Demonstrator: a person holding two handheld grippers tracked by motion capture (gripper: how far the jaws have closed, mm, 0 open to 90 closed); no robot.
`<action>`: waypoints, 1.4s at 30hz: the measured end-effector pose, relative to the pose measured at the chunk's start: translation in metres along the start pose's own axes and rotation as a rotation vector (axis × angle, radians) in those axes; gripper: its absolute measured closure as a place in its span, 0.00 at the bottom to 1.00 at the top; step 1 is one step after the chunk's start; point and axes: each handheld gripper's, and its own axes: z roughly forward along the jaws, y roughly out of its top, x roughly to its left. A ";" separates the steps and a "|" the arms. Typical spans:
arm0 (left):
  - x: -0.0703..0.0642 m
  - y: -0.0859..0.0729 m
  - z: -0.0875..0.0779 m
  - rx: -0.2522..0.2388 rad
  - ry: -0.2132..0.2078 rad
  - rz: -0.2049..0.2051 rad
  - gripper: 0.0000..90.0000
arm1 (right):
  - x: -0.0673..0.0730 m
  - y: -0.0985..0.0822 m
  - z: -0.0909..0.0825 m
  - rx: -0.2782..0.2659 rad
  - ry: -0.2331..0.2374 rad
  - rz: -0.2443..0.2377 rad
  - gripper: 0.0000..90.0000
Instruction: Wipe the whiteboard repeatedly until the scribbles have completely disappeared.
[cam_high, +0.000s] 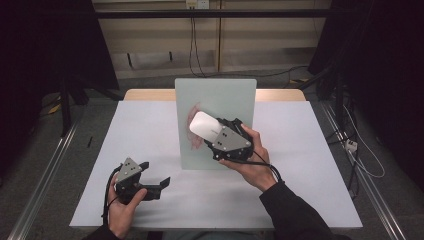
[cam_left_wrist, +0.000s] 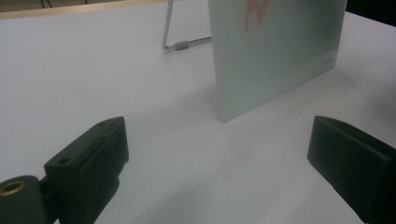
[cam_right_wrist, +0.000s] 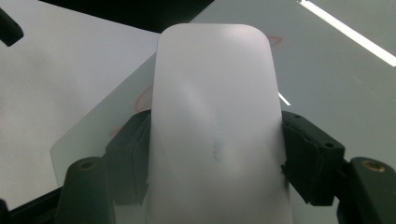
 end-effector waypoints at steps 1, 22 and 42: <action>0.000 0.000 0.000 0.001 -0.002 -0.001 0.06 | -0.001 0.002 0.001 -0.001 -0.006 0.004 0.35; 0.000 0.000 0.000 -0.009 -0.010 -0.003 0.06 | -0.010 0.011 0.016 0.005 -0.064 0.000 0.35; 0.000 0.000 0.000 -0.008 -0.010 -0.002 0.06 | 0.015 0.004 0.024 0.050 0.001 0.001 0.35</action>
